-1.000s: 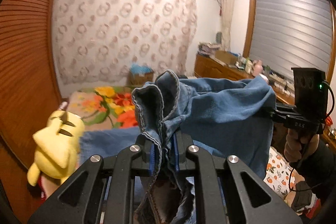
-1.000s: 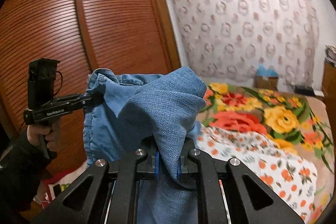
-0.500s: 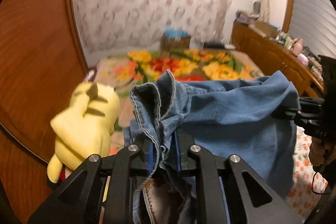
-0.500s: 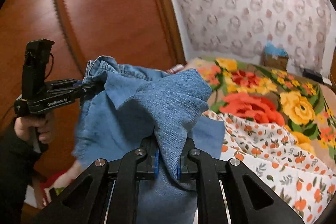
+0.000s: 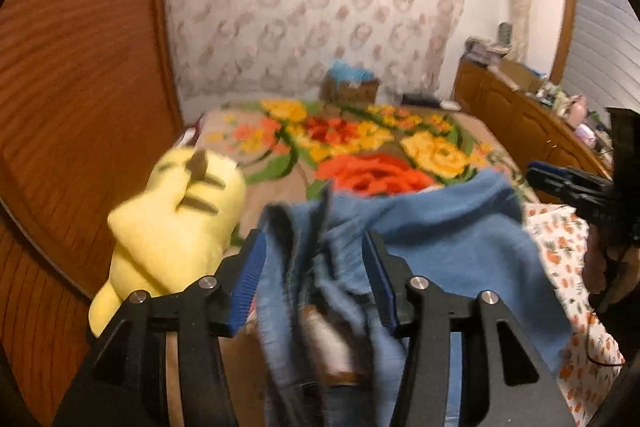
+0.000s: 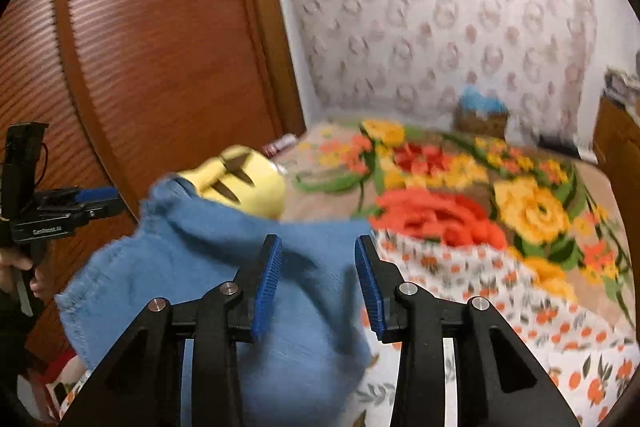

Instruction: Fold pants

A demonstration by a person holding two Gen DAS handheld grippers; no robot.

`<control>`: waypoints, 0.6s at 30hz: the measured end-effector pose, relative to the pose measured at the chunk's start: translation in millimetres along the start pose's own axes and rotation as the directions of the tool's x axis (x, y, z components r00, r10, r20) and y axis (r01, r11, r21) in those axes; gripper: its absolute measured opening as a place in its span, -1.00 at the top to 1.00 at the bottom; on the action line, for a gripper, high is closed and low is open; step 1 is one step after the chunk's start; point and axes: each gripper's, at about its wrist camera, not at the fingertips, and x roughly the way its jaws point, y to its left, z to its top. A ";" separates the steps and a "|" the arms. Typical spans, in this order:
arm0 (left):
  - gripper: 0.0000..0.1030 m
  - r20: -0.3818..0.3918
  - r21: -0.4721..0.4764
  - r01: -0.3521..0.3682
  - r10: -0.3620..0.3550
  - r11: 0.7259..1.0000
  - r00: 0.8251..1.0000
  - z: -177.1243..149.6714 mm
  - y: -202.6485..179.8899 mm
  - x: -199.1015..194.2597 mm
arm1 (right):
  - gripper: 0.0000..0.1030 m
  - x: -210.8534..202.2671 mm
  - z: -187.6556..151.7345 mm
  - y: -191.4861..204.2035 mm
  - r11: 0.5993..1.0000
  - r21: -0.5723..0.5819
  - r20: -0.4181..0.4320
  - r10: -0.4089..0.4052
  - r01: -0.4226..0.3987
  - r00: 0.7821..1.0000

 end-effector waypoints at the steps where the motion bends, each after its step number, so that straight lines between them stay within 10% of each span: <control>1: 0.01 0.005 0.008 0.021 -0.021 1.000 1.000 2.4 -7.0 -1.9 | 0.24 -1.3 2.2 3.1 0.999 -0.002 0.004 0.048 -0.048 0.999; 4: 0.01 -0.013 0.040 0.059 -0.059 0.997 0.998 7.1 -35.3 3.0 | 0.28 16.6 2.1 9.9 0.991 -0.024 -0.085 0.129 -0.132 0.988; 8: 0.01 -0.030 0.080 0.079 -0.077 0.994 0.997 7.7 -65.1 22.5 | 0.46 63.7 -2.7 2.9 0.996 -0.069 -0.223 0.041 -0.058 0.974; 14: 0.01 -0.140 0.200 -0.053 0.083 0.978 0.987 -18.1 -81.3 67.2 | 0.48 91.2 12.8 -30.9 0.993 0.007 -0.233 -0.114 0.119 0.966; 18: 0.01 -0.168 0.137 -0.061 0.084 0.989 0.982 -36.3 -59.9 78.2 | 0.48 75.6 5.5 -29.2 0.996 0.042 -0.213 -0.071 0.082 0.974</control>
